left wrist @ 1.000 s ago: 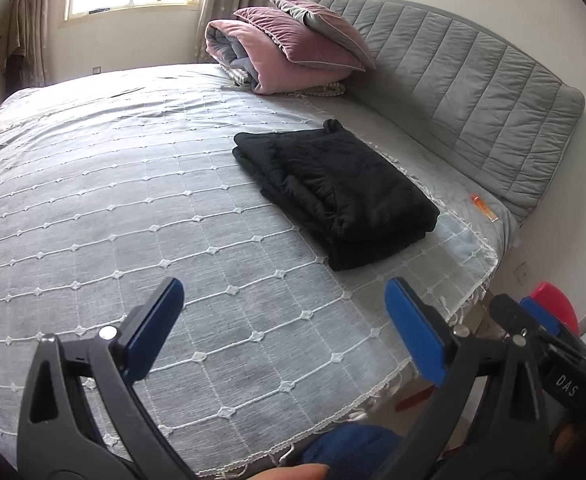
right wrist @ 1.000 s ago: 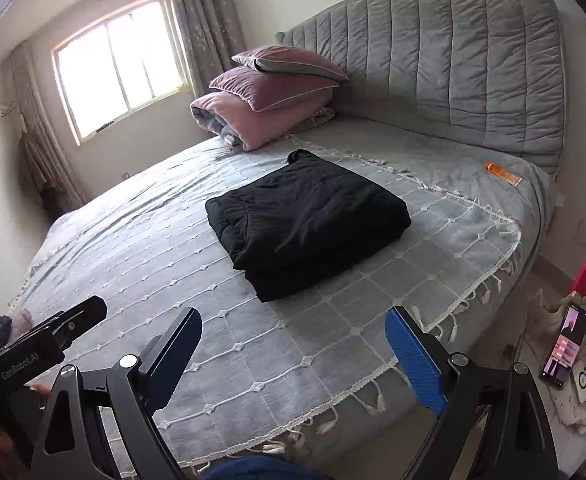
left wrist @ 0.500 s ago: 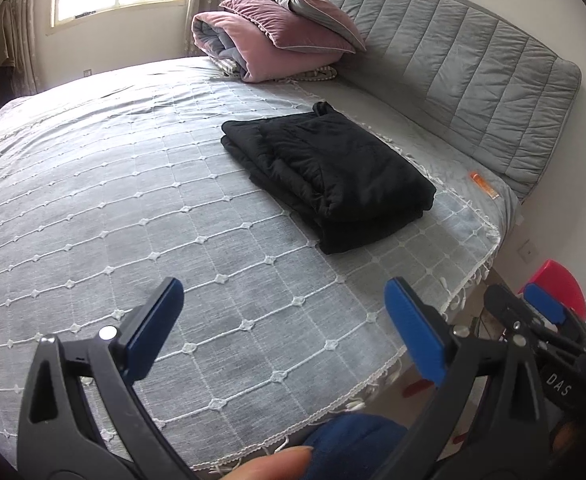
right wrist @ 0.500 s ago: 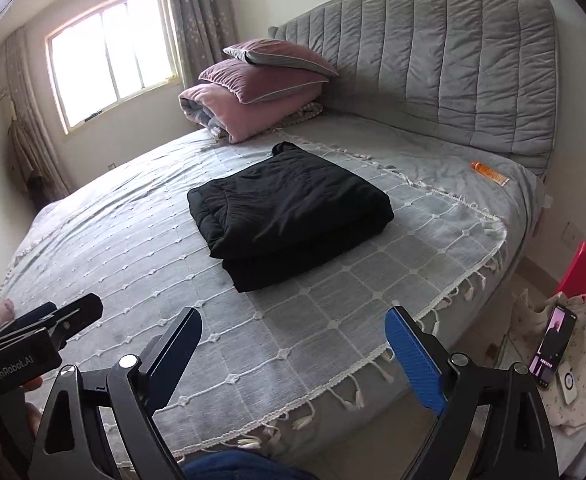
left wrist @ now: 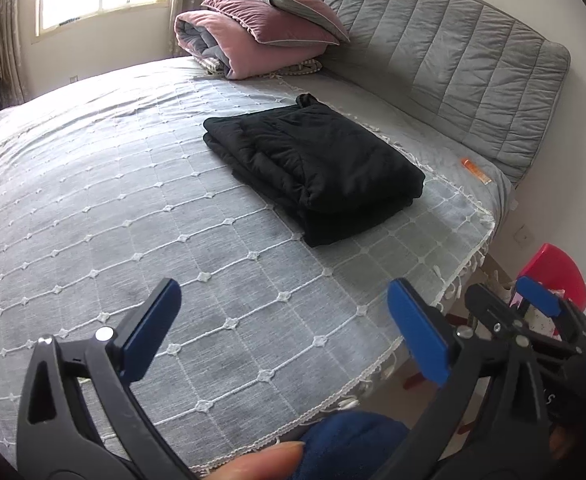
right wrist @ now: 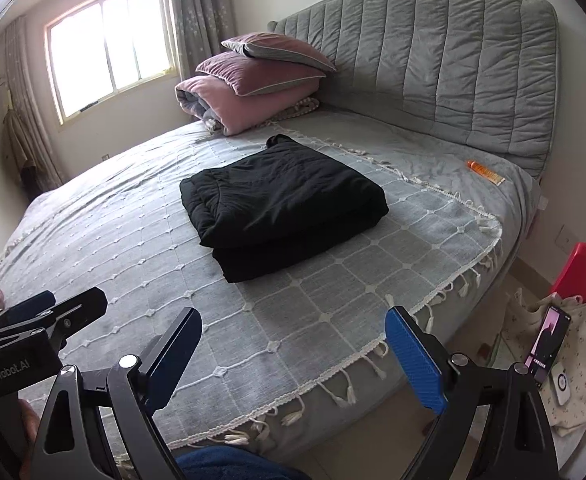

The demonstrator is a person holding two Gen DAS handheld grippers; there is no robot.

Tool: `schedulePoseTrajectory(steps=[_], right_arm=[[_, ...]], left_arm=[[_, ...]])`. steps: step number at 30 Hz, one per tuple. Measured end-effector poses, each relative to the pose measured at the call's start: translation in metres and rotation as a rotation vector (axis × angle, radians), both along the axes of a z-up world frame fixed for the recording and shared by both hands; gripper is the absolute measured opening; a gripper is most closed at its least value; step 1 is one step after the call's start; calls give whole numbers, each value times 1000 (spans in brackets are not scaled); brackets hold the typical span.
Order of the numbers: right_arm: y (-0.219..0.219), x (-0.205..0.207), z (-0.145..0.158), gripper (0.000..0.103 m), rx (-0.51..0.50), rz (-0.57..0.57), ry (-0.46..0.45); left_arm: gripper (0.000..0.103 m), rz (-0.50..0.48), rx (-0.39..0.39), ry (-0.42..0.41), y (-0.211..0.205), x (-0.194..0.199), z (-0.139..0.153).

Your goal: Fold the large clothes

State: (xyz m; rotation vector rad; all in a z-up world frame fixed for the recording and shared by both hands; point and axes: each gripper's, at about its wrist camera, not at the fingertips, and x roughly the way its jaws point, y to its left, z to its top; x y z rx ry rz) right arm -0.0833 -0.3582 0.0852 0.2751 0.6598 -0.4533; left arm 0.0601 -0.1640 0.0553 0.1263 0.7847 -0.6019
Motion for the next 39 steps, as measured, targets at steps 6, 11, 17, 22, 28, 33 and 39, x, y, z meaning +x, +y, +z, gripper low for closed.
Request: schedulePoseTrajectory(steps=[6, 11, 17, 22, 28, 33, 39], right_arm=[[-1, 3, -2, 94, 5, 5, 11], [2, 5, -1, 94, -17, 5, 14], [9, 6, 0, 94, -61, 1, 29], [12, 6, 4, 94, -86, -8, 26], [15, 8, 5, 94, -95, 4, 28], [15, 8, 3, 94, -85, 4, 28], [13, 9, 2, 94, -85, 4, 31]], left_arm=[[102, -11, 23, -4, -5, 1, -5], [102, -1, 28, -17, -3, 1, -4], [102, 4, 42, -26, -4, 2, -5], [102, 9, 38, -29, -1, 2, -4], [102, 19, 39, -24, 1, 4, -6], [102, 24, 35, -7, 2, 5, -6], [102, 23, 47, -26, 1, 4, -7]])
